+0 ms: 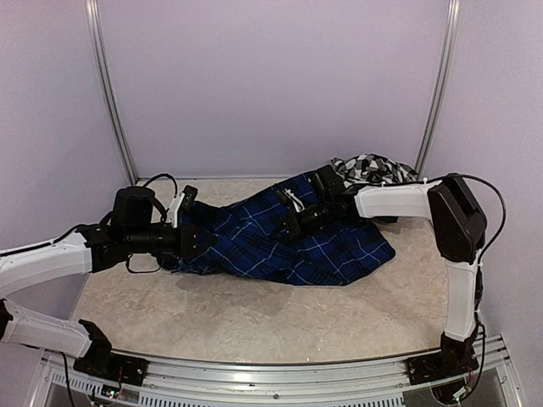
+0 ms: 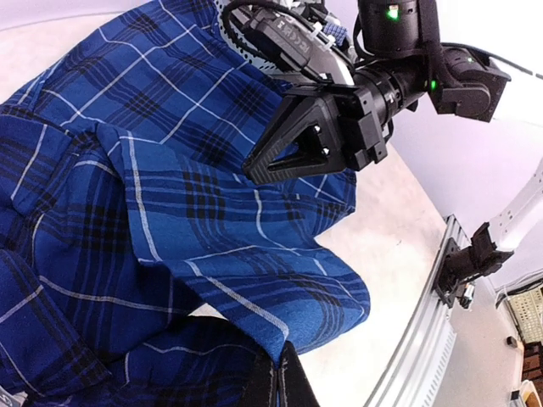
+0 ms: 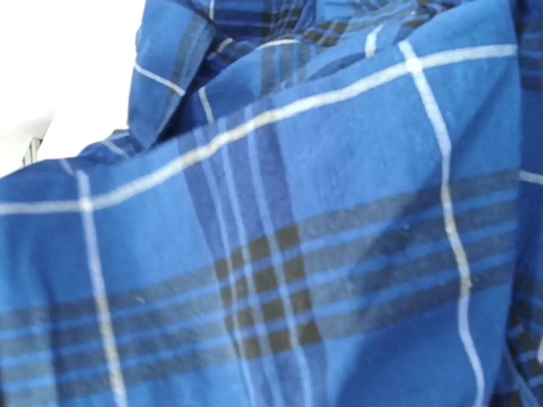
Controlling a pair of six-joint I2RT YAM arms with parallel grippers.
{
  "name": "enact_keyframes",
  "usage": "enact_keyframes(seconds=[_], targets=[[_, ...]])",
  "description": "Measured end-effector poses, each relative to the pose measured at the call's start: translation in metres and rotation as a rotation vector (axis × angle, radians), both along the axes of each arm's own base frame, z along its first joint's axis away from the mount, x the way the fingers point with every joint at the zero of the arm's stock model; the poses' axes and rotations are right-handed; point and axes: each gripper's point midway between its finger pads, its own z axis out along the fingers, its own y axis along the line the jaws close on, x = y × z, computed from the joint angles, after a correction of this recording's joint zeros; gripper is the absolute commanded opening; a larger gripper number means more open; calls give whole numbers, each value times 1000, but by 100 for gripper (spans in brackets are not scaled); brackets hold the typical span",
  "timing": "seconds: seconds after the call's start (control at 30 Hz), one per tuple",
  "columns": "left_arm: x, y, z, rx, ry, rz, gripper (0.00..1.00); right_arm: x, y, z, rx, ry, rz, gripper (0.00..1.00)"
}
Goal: Fold and stack the long sleeve shirts
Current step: Smooth out the flattened shirt at the center of the board.
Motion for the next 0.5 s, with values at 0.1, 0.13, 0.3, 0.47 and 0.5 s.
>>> enact_keyframes(seconds=[0.1,0.13,0.3,0.47,0.5], targets=[[-6,0,13,-44,7,-1,0,-2,-2,3,-5,-8,-8,21],[-7,0,16,-55,11,-2,0,-3,-3,4,-6,-12,-11,26],[-21,-5,30,-114,43,-31,0,-6,-11,16,-12,-42,-27,45],[-47,-14,56,-152,45,-106,0,-10,-22,36,-26,-106,-47,53],[-54,-15,64,-162,37,-122,0,-10,-25,39,-29,-123,-53,55]])
